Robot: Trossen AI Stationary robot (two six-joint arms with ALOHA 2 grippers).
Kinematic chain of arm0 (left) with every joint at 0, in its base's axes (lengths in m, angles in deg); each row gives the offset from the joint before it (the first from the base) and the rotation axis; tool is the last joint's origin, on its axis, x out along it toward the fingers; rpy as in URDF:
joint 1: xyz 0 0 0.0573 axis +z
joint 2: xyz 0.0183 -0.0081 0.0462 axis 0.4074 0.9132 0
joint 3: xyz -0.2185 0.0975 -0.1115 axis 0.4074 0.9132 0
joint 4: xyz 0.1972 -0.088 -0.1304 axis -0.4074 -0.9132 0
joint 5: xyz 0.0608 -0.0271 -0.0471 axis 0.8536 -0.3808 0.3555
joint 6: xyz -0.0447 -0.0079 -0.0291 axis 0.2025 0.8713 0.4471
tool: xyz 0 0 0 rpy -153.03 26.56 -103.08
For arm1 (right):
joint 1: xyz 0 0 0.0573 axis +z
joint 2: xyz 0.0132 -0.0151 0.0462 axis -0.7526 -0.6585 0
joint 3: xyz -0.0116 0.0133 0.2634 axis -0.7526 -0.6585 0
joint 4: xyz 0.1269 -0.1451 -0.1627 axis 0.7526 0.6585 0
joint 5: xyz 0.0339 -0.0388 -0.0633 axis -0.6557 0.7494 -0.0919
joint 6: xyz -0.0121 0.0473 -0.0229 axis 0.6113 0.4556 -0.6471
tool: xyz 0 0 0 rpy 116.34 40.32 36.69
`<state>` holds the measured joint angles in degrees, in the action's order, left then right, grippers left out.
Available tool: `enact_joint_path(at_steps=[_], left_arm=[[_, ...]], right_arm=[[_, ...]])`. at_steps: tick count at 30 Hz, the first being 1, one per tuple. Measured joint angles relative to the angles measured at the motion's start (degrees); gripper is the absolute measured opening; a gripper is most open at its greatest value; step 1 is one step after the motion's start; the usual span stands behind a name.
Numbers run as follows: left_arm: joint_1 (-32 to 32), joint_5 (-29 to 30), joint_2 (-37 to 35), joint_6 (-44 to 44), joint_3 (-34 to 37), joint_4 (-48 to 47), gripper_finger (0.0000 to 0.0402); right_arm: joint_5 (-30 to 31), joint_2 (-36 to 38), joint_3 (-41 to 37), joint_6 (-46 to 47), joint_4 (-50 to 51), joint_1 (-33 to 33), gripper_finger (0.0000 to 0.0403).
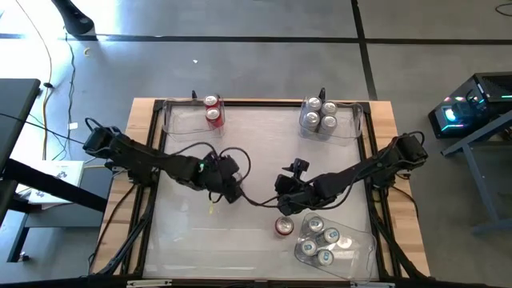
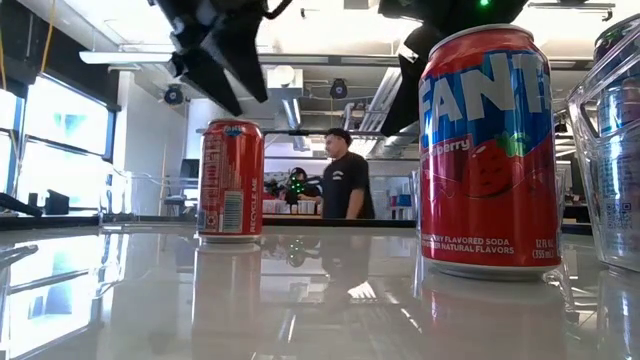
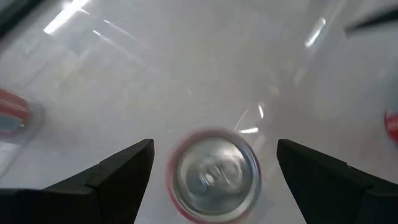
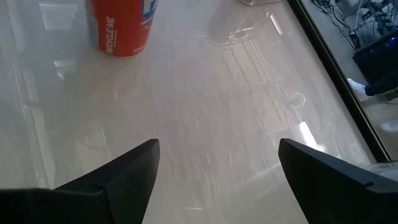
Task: Sort soda cans
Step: Put the red soda can into the top left transparent bin
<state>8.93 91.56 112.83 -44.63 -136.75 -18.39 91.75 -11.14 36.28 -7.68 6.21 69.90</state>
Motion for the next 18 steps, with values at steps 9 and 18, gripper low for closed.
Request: enact_joint_path(at_steps=[9,18], left_arm=[[0.15,-1.57,0.66,4.45,7.83,3.46,0.0338],[0.8,-1.36,0.86,5.43,11.77,8.86,0.0339]], right_arm=[[-0.04,-0.04,0.0,-0.06,-0.33,0.0,0.0326],[-0.04,-0.04,0.0,-0.09,-0.37,0.0,0.0326]])
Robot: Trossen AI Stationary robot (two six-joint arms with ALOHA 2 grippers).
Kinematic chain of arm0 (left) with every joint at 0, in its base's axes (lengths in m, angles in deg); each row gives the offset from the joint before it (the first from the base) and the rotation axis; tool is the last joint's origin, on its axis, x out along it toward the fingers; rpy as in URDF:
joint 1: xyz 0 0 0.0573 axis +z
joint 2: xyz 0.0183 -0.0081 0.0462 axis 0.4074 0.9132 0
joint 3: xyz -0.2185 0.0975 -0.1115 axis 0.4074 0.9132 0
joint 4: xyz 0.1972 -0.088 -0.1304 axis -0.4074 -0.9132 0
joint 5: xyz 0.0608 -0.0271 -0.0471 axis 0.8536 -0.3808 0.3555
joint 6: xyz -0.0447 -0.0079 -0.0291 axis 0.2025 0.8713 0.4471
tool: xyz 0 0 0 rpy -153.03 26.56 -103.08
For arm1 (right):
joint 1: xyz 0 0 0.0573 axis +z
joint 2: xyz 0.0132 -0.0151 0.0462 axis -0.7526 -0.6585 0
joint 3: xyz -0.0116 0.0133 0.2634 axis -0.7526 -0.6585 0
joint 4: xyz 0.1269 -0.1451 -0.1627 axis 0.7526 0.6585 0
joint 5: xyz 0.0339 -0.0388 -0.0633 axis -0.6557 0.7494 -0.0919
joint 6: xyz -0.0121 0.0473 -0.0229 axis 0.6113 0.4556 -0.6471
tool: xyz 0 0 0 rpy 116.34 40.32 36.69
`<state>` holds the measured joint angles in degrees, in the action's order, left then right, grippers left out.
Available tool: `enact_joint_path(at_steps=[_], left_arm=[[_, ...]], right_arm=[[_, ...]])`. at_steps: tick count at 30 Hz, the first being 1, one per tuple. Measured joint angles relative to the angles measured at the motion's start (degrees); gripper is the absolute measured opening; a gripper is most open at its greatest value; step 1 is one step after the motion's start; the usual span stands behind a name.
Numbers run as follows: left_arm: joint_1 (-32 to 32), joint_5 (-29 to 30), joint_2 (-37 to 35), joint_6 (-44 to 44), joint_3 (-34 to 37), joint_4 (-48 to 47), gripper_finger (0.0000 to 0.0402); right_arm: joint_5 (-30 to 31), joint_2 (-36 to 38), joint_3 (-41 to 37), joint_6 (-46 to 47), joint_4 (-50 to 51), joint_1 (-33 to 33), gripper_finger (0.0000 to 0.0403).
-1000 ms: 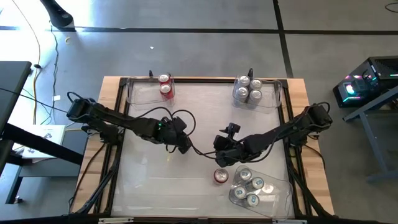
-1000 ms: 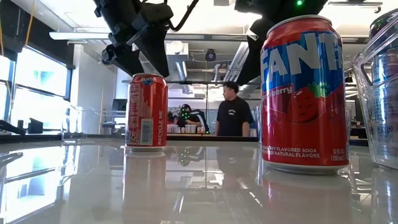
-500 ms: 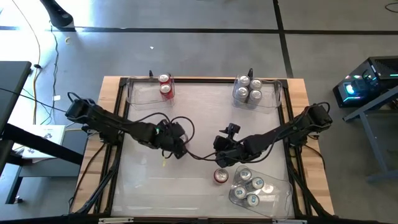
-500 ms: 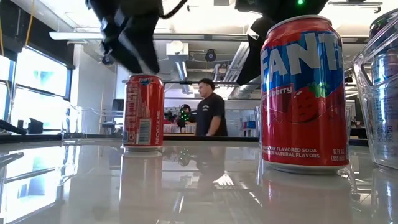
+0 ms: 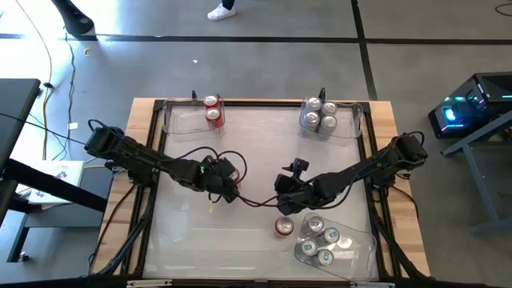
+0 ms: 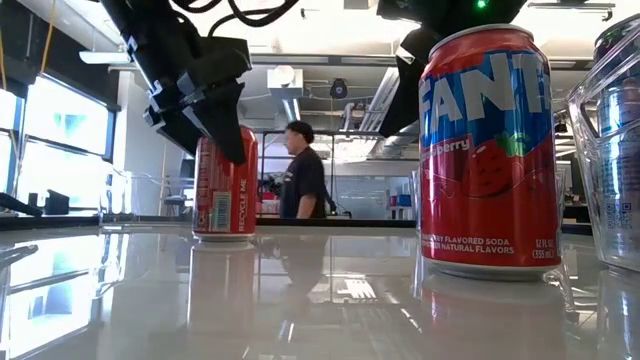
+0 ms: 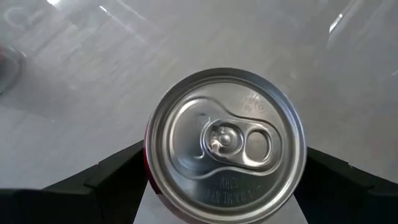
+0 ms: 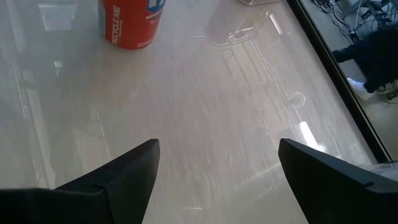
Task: Sort soda cans
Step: Put the red soda can into the top left transparent bin
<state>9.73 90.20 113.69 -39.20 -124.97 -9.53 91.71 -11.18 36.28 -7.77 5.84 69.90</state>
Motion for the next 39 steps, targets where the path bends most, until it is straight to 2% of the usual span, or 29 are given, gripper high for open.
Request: enact_joint_path(at_steps=[3,8,10,16,20,25,30,35,39], left_arm=[[0.47,0.27,0.0,-0.4,0.0,0.19,0.0326],[1.0,1.47,-0.87,-1.91,0.14,0.23,0.0282],[1.37,1.66,-2.08,-1.93,0.15,-0.05,0.028],[3.63,4.16,-11.1,-2.94,0.09,-4.62,0.028],[8.1,6.14,-19.13,-6.03,-2.0,-8.71,0.028],[18.62,6.23,-24.83,-15.06,-7.7,-13.05,0.028],[33.4,5.79,-24.82,-23.88,-13.32,-19.96,0.028],[48.71,-0.24,-23.88,-30.19,-12.65,-19.76,0.028],[58.31,-6.46,-22.2,-33.57,-7.55,-14.18,0.028]], right_arm=[[0.0,0.0,0.0,0.0,0.0,0.0,0.0326],[0.0,0.0,0.0,0.02,0.04,0.12,0.0326],[0.06,0.0,0.0,0.01,0.65,0.58,0.0326],[3.61,0.0,0.0,1.95,3.93,3.08,0.0326],[4.99,0.0,0.0,4.7,6.26,4.03,0.0326],[5.27,0.0,0.0,5.57,6.88,4.09,0.0326],[5.27,0.0,0.0,5.57,6.86,4.04,0.0326],[5.25,0.0,0.0,5.77,6.84,4.04,0.0326],[5.25,0.0,0.0,5.77,6.82,4.04,0.0326]])
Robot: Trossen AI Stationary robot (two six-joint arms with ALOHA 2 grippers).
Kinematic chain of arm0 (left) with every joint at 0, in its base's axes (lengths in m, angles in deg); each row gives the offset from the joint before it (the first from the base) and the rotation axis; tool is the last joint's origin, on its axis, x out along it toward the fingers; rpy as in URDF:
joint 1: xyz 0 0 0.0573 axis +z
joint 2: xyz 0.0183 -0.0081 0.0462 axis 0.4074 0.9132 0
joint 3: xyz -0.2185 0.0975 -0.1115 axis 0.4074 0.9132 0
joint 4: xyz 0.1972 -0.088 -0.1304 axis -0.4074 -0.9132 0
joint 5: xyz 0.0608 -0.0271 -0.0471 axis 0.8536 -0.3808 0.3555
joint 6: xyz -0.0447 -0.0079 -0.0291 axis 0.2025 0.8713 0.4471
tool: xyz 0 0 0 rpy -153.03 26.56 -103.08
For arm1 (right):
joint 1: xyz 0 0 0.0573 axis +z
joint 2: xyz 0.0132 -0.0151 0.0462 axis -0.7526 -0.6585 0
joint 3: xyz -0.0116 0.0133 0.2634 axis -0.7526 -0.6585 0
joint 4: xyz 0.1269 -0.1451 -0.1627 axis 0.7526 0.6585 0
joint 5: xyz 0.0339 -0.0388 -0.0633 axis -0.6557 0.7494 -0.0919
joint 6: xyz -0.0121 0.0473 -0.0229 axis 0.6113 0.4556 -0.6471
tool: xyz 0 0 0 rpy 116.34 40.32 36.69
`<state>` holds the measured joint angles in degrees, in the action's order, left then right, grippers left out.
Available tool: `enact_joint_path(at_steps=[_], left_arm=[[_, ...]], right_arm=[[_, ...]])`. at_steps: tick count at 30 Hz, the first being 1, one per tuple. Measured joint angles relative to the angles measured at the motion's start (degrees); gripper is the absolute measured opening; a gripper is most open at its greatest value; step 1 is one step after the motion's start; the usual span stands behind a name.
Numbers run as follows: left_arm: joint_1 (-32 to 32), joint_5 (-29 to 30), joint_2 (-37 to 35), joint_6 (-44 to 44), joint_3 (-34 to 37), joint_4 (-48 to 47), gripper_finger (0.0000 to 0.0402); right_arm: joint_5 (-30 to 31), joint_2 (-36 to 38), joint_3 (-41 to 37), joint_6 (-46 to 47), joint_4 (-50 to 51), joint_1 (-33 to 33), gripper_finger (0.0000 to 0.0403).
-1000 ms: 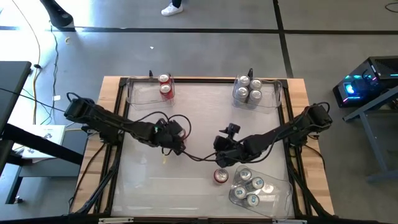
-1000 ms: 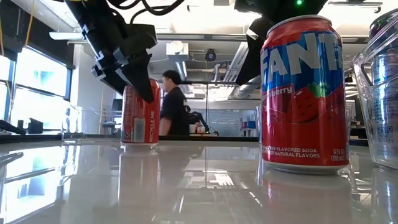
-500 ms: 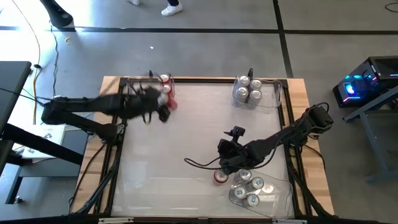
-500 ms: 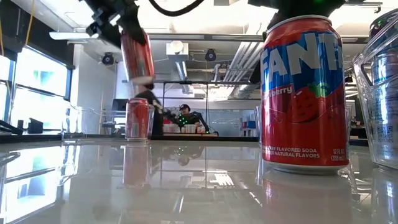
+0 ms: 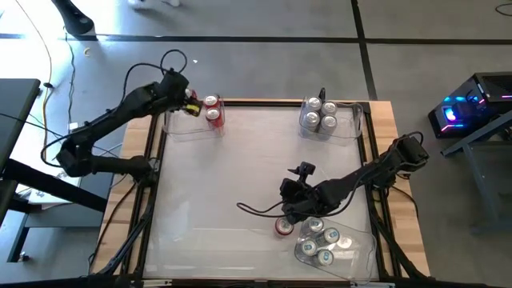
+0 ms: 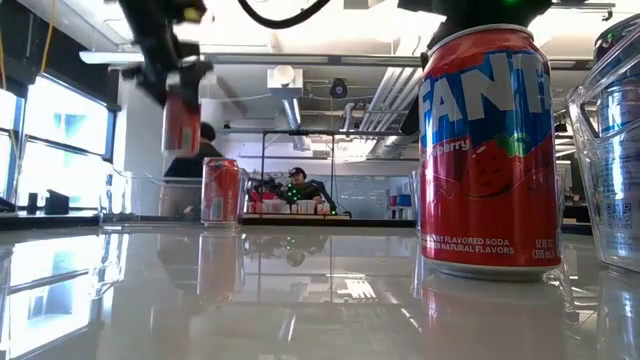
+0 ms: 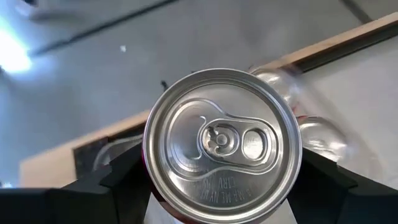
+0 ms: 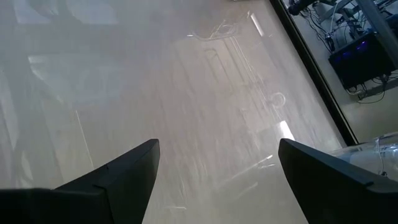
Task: Sort soda cans
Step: Put the red soda can into the top left transparent bin
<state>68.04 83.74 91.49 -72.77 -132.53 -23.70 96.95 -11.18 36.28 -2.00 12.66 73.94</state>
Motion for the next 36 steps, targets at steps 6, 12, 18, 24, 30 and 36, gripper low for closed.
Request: enact_joint_path(at_steps=[6,12,18,24,30,36], left_arm=[[6.64,-7.27,3.54,-0.47,9.51,12.95,0.028],[7.78,-9.1,8.23,-0.45,13.85,20.68,0.028],[7.79,-9.15,12.45,-0.43,14.43,23.72,0.028],[7.79,-8.99,14.17,-0.29,14.46,24.62,0.0311],[7.79,-8.99,14.2,-0.32,14.46,24.71,0.0344],[7.79,-9.25,13.2,-0.95,14.46,24.23,0.0348]], right_arm=[[-0.02,0.0,0.0,-0.02,0.0,0.0,0.0326],[-0.09,0.0,0.0,-0.11,0.0,0.0,0.0326],[-0.79,0.0,0.0,0.15,-0.02,-0.2,0.0326],[-1.27,0.0,0.0,0.24,-0.02,-0.39,0.0326],[-1.31,0.0,0.0,0.24,-0.42,-0.39,0.0326],[-1.44,0.0,0.0,0.24,-0.45,-0.39,0.0326]])
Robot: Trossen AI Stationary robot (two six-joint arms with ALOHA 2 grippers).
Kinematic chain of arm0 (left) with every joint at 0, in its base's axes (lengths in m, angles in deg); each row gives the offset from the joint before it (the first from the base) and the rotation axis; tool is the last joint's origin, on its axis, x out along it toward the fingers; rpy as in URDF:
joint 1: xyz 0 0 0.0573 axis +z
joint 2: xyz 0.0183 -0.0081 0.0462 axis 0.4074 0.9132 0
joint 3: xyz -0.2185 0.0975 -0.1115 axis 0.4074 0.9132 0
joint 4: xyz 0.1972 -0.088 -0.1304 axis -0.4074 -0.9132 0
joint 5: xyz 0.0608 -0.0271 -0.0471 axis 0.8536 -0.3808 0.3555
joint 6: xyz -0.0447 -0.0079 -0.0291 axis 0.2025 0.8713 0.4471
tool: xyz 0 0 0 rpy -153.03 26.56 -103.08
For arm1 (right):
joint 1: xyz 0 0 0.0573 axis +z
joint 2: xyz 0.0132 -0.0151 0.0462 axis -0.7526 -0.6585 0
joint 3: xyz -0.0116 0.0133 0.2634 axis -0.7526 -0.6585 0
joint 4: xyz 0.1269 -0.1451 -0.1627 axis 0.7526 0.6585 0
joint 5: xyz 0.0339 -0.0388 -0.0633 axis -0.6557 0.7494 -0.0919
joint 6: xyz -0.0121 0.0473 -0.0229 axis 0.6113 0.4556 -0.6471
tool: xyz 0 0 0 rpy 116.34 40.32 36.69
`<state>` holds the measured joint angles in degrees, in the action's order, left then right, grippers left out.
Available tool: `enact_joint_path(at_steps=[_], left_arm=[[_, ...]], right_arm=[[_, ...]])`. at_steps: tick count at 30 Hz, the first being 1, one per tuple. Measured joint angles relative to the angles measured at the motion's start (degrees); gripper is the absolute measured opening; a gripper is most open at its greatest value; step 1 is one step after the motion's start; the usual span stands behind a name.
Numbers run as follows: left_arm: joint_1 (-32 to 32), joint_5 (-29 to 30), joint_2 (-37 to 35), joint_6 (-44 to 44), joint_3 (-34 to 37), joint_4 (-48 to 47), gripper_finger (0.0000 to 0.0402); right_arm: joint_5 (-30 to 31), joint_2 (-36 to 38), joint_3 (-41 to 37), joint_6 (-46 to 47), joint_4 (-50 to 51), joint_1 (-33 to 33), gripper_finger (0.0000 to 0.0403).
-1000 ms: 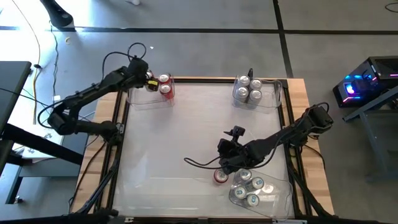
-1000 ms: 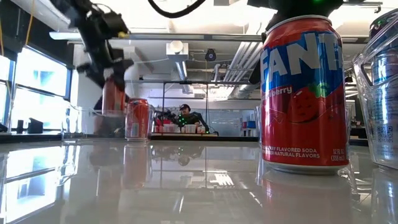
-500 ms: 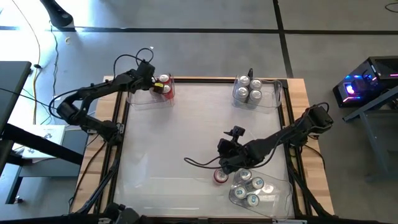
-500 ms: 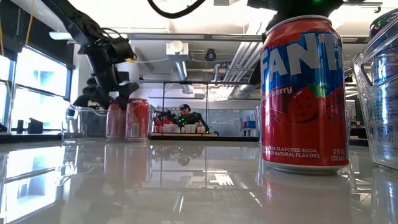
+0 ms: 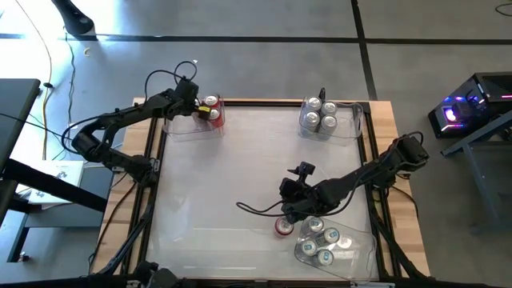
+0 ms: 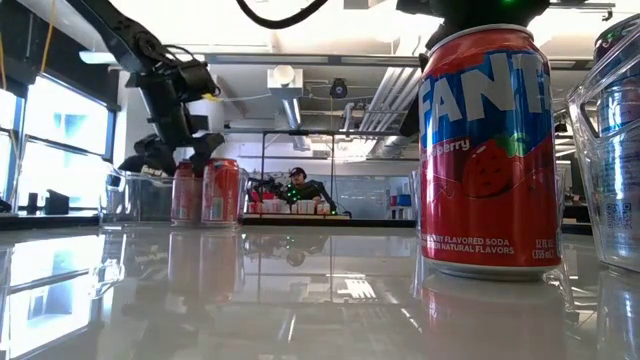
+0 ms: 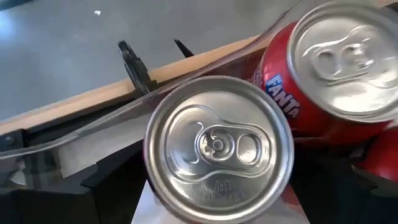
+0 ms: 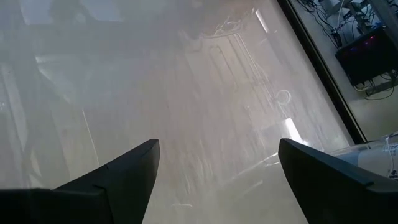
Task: Sort soda cans
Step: Put the red soda can into the top left transparent bin
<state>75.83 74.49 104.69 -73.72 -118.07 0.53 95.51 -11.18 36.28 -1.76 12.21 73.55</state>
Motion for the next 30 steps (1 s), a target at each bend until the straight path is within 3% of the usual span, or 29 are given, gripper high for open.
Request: enact_joint_path(at_steps=[9,15,18,21,25,30], left_arm=[[-0.11,1.6,-8.88,-2.34,-0.87,-4.54,0.035],[-4.94,-1.19,-16.68,-0.83,-3.27,-9.99,0.0351],[-9.47,-7.32,-20.16,2.91,-3.32,-9.64,0.0351],[-16.79,-7.83,-22.61,5.09,-3.37,-9.18,0.0351],[-27.84,-3.42,-23.77,7.99,-3.32,-9.0,0.0351],[-39.47,6.32,-23.56,11.57,-3.28,-8.9,0.0351]], right_arm=[[0.73,0.59,0.0,-2.04,2.2,0.58,0.0326],[0.66,9.76,0.0,-4.06,11.76,2.79,0.0326],[-7.38,15.56,0.0,-9.36,9.23,2.96,0.0326],[-22.24,18.96,0.09,-13.87,2.65,2.69,0.0326],[-33.97,18.13,0.09,-14.62,-6.3,3.34,0.0326],[-37.79,12.15,0.09,-14.68,-13.51,5.33,0.0326]])
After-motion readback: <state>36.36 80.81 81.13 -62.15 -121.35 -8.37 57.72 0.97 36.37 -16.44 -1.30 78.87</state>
